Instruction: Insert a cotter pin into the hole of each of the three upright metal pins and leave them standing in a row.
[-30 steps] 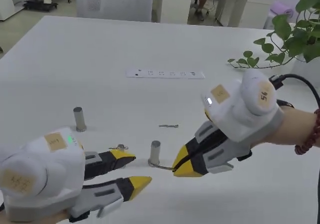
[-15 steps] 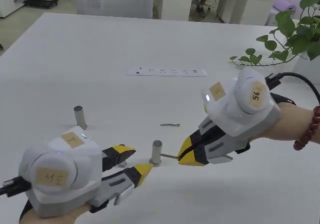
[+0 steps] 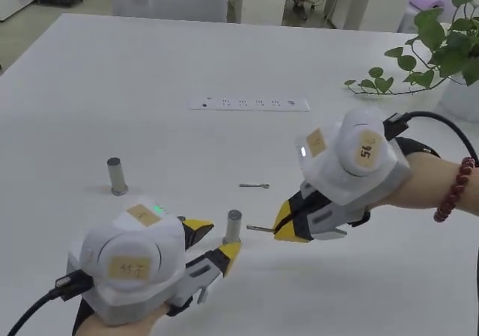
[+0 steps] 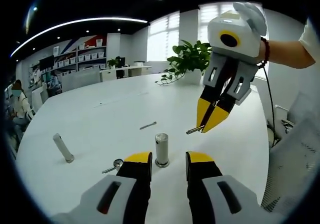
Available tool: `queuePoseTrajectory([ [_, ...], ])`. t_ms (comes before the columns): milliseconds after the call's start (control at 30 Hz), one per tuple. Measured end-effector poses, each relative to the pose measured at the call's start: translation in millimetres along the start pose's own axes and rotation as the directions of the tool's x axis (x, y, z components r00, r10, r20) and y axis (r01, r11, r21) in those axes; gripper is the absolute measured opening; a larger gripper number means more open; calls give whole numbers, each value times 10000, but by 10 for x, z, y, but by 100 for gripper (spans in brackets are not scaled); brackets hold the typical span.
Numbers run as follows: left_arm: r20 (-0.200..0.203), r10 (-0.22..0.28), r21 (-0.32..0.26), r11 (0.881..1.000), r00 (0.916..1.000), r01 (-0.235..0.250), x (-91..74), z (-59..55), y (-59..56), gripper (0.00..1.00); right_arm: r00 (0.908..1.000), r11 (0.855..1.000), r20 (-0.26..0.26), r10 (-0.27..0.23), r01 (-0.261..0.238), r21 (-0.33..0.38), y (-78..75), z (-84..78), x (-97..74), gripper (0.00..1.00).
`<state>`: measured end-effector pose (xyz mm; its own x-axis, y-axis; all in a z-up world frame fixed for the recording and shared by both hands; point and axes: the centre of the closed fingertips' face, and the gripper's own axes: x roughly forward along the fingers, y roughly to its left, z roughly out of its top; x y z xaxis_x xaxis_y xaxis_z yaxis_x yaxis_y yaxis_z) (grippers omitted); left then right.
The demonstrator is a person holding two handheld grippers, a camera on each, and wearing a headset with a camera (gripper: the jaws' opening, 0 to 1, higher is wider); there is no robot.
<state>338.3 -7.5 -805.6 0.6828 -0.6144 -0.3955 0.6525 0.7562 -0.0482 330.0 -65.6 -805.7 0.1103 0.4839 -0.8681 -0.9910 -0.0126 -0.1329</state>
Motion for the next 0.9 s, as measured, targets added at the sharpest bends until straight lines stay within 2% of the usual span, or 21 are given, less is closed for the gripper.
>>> queuePoseTrajectory([
  [67, -32, 226, 109, 9997, 9997, -226, 30, -11, 26, 26, 10000, 10000, -74, -63, 63, 55, -35, -21, 17, 3],
  [133, -63, 262, -95, 9996, 9996, -263, 63, -26, 32, 26, 9998, 9999, -182, -122, 122, 41, -63, -48, 35, 3],
  [433, -110, 613, -248, 9978, 9981, -616, 199, -84, 47, 24, 9978, 9997, -632, -216, 211, -88, -164, -153, 114, 3],
  [667, -81, 897, -481, 9948, 9959, -900, 298, -97, 115, 23, 9973, 9996, -690, -262, 255, -112, -253, -166, 161, 3],
  [900, -89, 908, -576, 9942, 9958, -912, 378, -117, 117, 22, 9959, 9992, -856, -284, 259, -298, -306, -199, 206, 3],
])
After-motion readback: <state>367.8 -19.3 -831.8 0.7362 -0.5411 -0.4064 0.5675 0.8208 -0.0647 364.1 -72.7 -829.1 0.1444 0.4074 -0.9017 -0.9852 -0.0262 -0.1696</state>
